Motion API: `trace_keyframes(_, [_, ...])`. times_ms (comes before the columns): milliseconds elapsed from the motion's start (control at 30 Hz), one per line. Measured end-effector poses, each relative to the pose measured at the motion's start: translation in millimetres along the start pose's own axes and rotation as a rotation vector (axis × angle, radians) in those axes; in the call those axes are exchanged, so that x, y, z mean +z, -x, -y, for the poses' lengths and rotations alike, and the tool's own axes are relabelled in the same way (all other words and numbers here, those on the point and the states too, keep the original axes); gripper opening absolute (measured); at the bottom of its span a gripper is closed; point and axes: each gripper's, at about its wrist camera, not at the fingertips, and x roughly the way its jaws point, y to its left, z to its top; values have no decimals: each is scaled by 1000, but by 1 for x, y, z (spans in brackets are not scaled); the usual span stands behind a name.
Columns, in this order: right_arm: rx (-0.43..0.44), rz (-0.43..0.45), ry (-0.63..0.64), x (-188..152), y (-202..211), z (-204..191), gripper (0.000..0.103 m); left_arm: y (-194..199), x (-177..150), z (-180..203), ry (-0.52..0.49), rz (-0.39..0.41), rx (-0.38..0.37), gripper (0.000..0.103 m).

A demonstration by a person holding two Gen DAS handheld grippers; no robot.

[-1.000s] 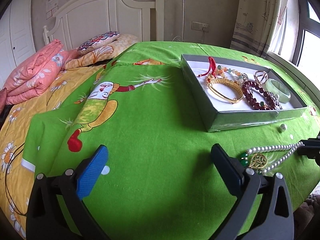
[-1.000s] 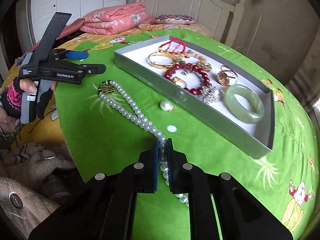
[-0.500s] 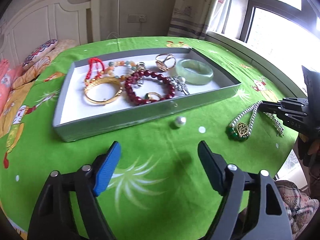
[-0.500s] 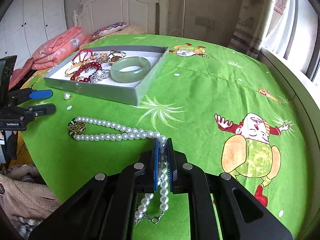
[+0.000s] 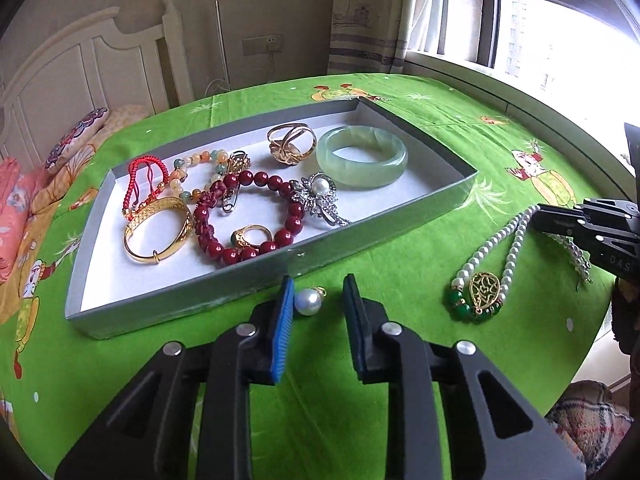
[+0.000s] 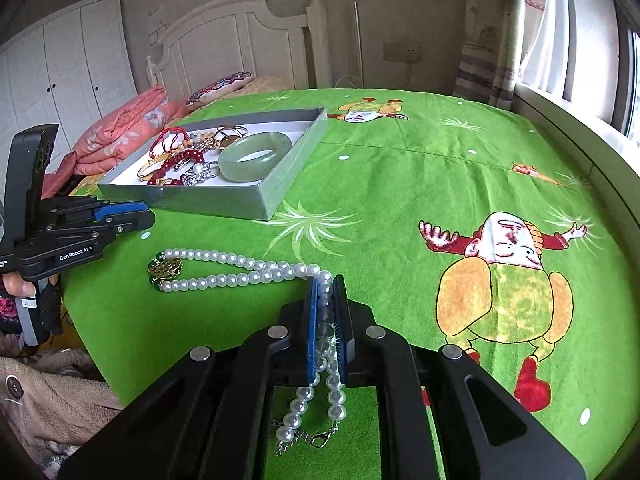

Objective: Organize jewelry
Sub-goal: 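Grasp the pearl necklace with the right tool while the left tool grasps the loose white pearl, then lift the pearl necklace into the tray with the right tool while the left tool carries the pearl in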

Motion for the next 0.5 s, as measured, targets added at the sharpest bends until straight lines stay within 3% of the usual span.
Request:
trace_keyframes(100, [1,20,-11,-3,2,1,10,2,-2,3,-20,4,7,13])
trace_keyframes(500, [5,213,-15,6,39,-9,10,20,-11,10,-43,44,1,13])
